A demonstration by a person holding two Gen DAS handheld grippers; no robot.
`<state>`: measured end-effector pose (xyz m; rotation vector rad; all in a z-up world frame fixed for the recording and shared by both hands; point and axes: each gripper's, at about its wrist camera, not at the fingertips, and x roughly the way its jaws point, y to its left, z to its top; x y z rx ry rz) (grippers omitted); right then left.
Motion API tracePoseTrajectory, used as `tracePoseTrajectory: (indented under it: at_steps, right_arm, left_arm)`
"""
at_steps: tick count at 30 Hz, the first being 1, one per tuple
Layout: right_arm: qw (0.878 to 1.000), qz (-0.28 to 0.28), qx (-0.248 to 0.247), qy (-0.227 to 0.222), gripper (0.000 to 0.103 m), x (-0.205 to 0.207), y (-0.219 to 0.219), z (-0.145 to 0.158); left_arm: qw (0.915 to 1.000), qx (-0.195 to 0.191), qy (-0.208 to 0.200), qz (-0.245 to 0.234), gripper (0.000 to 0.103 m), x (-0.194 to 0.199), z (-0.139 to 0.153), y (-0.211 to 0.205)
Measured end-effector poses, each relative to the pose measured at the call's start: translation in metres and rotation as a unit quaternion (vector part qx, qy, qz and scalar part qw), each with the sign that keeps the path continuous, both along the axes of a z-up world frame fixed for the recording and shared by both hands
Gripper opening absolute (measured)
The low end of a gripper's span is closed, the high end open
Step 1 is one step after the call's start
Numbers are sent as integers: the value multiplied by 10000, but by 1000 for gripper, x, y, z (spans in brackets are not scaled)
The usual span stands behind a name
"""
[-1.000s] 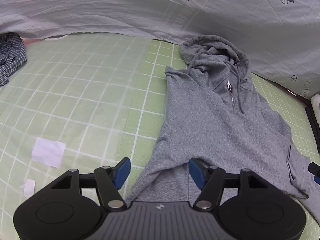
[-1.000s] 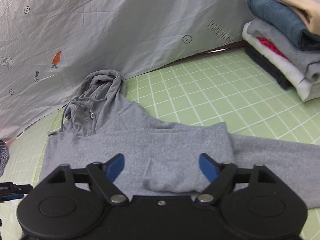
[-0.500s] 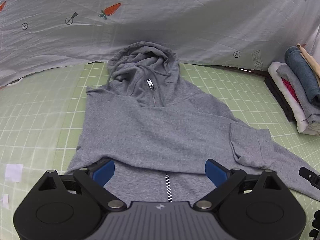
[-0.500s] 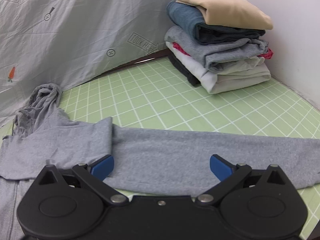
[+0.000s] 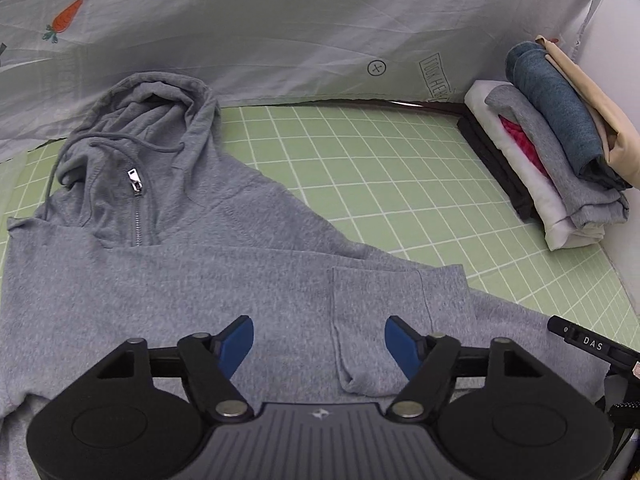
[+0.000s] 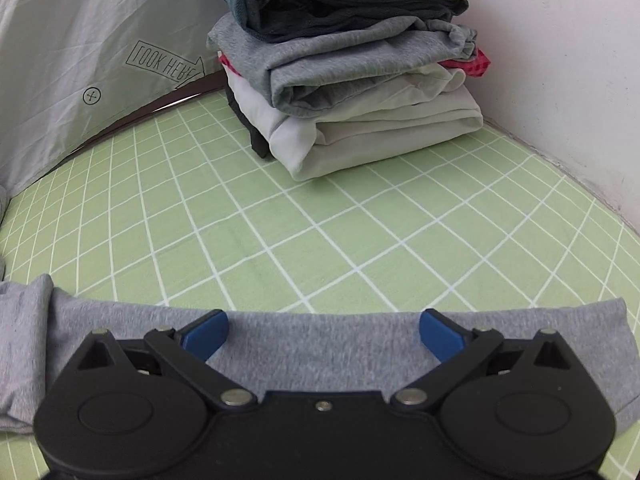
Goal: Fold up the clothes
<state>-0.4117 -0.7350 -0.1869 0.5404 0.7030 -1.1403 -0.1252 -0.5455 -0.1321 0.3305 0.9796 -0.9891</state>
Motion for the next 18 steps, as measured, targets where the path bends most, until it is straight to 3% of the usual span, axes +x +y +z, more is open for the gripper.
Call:
tracePoseTrajectory:
  at_steps: [6, 10, 12, 14, 18]
  right_arm:
    - [9995, -15, -301, 27, 103, 1, 7, -8]
    - [9985, -75, -534, -57, 103, 1, 11, -11]
    - [9976, -118, -670, -106, 103, 0, 15, -14]
    - [9970, -154, -744, -127, 103, 0, 16, -15]
    - [9968, -159, -766, -138, 103, 1, 15, -15]
  left_arm:
    - [9981, 371, 92, -478, 38, -2, -26, -37]
    - [9975, 447, 60, -538, 35, -3, -35, -45]
    - [9976, 429, 24, -547, 18, -3, -35, -44]
    - [9978, 390, 68, -534, 10, -2, -34, -41]
    - [9987, 223, 155, -436, 8, 0, -26, -29]
